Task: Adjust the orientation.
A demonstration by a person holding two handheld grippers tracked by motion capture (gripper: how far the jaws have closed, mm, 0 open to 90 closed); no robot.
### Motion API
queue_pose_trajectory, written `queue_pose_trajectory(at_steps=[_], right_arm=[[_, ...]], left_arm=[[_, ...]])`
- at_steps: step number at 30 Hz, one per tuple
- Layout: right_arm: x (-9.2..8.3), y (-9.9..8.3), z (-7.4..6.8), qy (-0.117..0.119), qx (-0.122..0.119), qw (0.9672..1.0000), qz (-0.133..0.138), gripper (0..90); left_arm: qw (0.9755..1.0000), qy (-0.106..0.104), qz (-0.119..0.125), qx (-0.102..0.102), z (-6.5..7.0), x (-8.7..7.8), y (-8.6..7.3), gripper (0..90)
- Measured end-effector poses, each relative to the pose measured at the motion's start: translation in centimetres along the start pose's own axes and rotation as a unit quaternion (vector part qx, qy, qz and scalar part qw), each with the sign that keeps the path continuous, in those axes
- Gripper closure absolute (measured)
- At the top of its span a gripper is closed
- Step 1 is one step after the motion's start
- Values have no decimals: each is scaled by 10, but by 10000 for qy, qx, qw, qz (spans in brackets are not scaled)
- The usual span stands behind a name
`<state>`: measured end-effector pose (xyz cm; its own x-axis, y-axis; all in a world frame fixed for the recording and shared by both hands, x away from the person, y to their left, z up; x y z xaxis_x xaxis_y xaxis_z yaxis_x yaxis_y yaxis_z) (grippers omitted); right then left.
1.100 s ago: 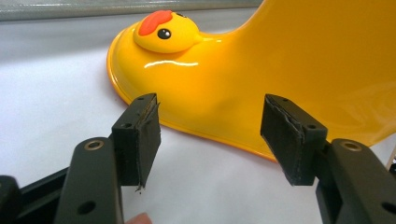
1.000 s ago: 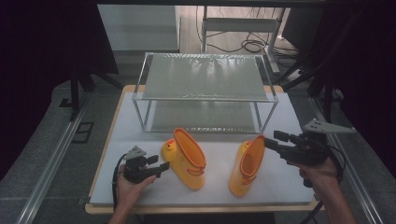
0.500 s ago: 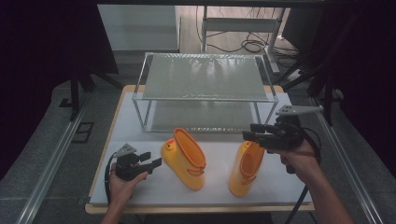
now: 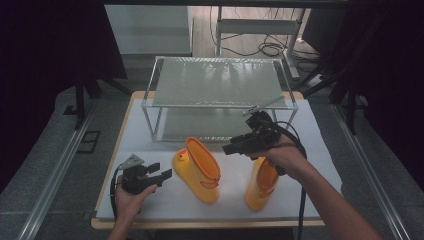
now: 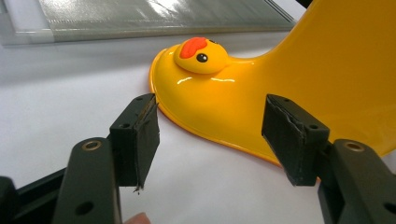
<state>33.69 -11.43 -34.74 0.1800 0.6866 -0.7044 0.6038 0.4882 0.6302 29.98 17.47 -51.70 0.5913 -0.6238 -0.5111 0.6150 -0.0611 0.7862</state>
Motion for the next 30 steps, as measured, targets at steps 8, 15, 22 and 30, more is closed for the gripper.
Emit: queue_pose_trajectory(at_steps=[8, 15, 22, 30], right_arm=[[30, 8, -17, -38, 43, 9987, -511, 505], [47, 9, -21, -166, 54, 9966, -806, 518], [65, 10, -18, -409, 145, 9937, -1035, 637], [71, 11, -15, -510, 262, 9916, -1158, 856]], left_arm=[[10000, -17, 3, -6, 1, 0, -1, 366], [10000, -17, -16, 2, 1, 0, -2, 365], [10000, 2, -24, 26, 1, 1, -2, 364], [10000, 22, -5, 20, -1, -1, -2, 364]])
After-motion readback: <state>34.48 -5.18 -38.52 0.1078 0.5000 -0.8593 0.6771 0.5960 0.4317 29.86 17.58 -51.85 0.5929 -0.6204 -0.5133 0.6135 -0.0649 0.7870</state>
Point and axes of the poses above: each handheld gripper's, and its own axes: x roughly forward along the jaws, y roughly out of its top, z roughly to its right, the point moved 5 cm from there along x, roughly forward along the jaws
